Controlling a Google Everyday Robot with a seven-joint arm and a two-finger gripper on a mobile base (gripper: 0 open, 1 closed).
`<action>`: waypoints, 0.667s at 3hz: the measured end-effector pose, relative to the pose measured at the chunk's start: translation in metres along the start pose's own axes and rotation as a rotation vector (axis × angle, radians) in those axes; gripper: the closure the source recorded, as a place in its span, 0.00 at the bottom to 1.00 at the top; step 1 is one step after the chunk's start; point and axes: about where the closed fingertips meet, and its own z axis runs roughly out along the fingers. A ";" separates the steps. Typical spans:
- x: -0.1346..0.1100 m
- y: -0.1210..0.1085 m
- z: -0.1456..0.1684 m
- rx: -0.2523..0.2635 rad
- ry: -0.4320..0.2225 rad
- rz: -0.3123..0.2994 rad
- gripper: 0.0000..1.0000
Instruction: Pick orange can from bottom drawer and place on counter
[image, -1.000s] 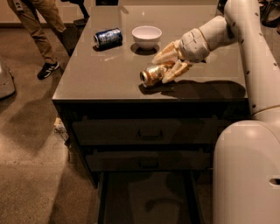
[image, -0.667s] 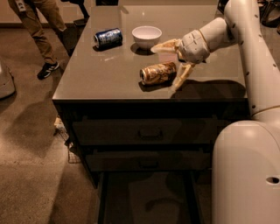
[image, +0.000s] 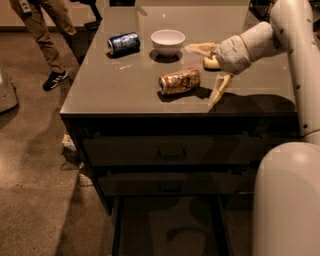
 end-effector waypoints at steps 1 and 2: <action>0.001 0.021 -0.057 0.082 0.096 0.033 0.00; -0.005 0.041 -0.099 0.139 0.170 0.045 0.00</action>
Offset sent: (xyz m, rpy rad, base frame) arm -0.0903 -0.1360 0.0597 -0.1123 -0.1163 -0.2853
